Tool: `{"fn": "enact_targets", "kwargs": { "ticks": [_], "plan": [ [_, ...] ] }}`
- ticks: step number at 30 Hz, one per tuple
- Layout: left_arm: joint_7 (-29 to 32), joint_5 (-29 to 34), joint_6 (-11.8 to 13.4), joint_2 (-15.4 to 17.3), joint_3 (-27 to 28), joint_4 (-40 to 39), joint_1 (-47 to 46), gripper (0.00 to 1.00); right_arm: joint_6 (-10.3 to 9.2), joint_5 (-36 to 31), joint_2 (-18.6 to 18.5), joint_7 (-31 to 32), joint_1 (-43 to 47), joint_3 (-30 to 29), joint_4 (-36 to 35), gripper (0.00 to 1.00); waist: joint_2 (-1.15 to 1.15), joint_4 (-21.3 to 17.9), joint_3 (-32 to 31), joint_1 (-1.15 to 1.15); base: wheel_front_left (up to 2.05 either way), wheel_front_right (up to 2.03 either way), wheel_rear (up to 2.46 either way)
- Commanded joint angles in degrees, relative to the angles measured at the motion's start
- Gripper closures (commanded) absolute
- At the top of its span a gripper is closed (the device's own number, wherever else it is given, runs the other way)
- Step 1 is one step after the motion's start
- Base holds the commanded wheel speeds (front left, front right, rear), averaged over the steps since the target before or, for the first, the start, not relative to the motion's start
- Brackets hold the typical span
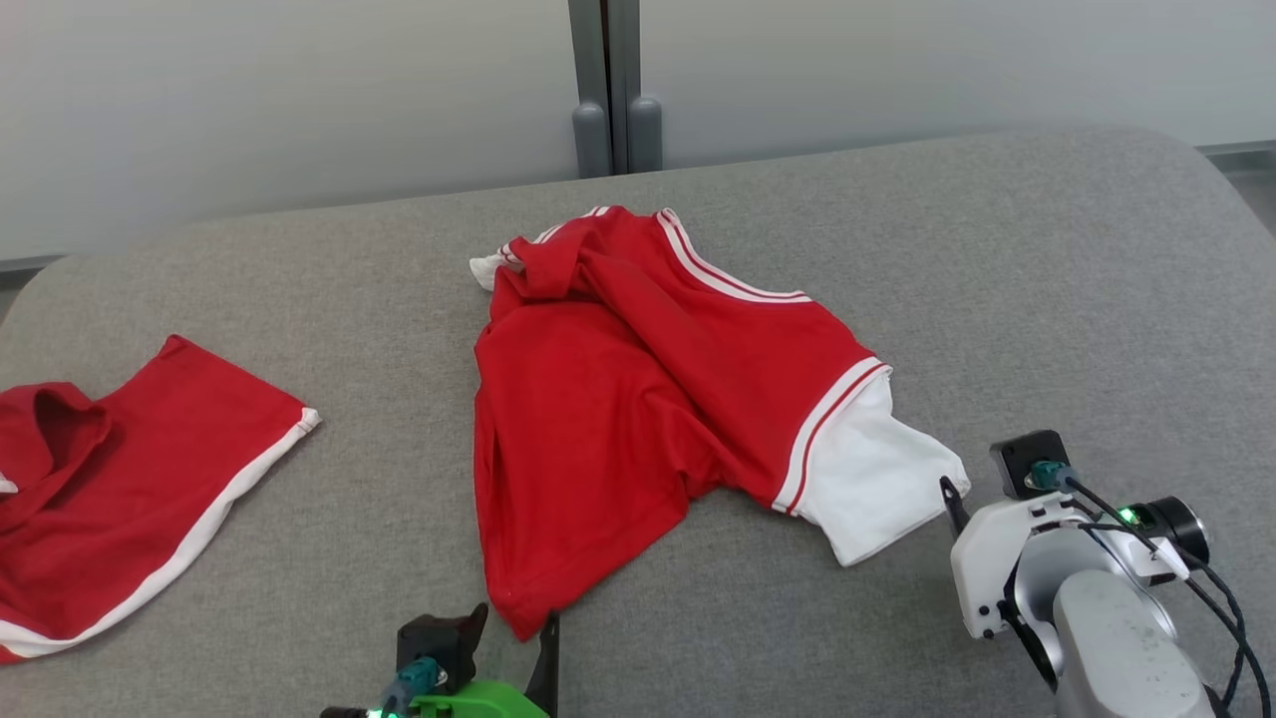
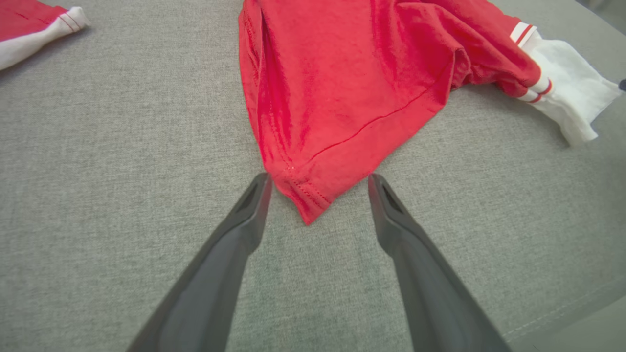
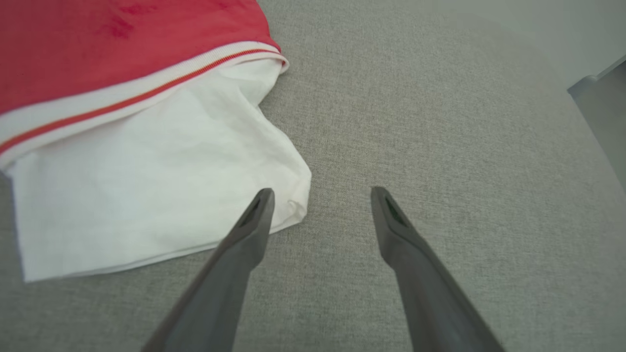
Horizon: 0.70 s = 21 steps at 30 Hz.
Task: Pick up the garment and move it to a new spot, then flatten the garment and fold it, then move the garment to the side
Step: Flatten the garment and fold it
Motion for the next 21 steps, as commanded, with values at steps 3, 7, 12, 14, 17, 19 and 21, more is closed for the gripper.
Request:
{"fn": "enact_targets", "kwargs": {
  "ticks": [3,7,12,14,17,19,21],
  "plan": [
    [0.62,-0.23,0.0,0.22,-0.59,0.66,-2.08,0.0,-0.1,-1.02,0.33,-1.33,-2.76,0.45,2.96,0.0,0.0,0.49,1.67,0.0,0.0,0.0,0.0],
    [0.9,-0.07,0.37,0.26,-0.86,1.91,-3.71,0.0,-0.1,-1.31,0.94,-2.93,-4.96,0.09,5.95,0.0,0.0,0.64,2.58,0.0,0.0,0.0,0.0],
    [0.59,-0.75,0.68,0.39,-0.19,4.27,-5.27,0.0,-0.1,-1.94,1.52,-4.65,-7.07,-0.1,8.85,0.0,0.0,0.48,3.47,0.0,0.0,0.0,0.0],
    [0.57,-2.35,0.62,0.35,0.47,4.85,-5.59,0.0,-0.1,-2.07,1.69,-5.36,-7.69,-0.24,9.8,0.0,0.0,0.43,3.84,0.0,0.0,0.0,0.0],
    [0.45,-4.74,0.29,0.3,1.09,5.47,-5.96,0.0,-0.1,-2.35,1.91,-6.35,-8.48,-0.28,11.14,0.0,0.0,0.42,4.24,0.0,0.0,0.0,0.0],
    [0.16,-5.89,-0.01,0.27,1.11,5.63,-6.32,0.0,-0.1,-2.54,1.96,-6.86,-8.88,-0.38,11.95,0.0,0.0,0.47,4.46,0.0,0.0,0.0,0.0],
    [0.31,-6.43,-0.24,0.26,0.58,6.05,-6.59,0.0,-0.1,-2.63,1.97,-7.34,-9.29,-0.39,12.74,0.0,0.0,0.59,4.65,0.0,0.0,0.0,0.0]
  ]
}}
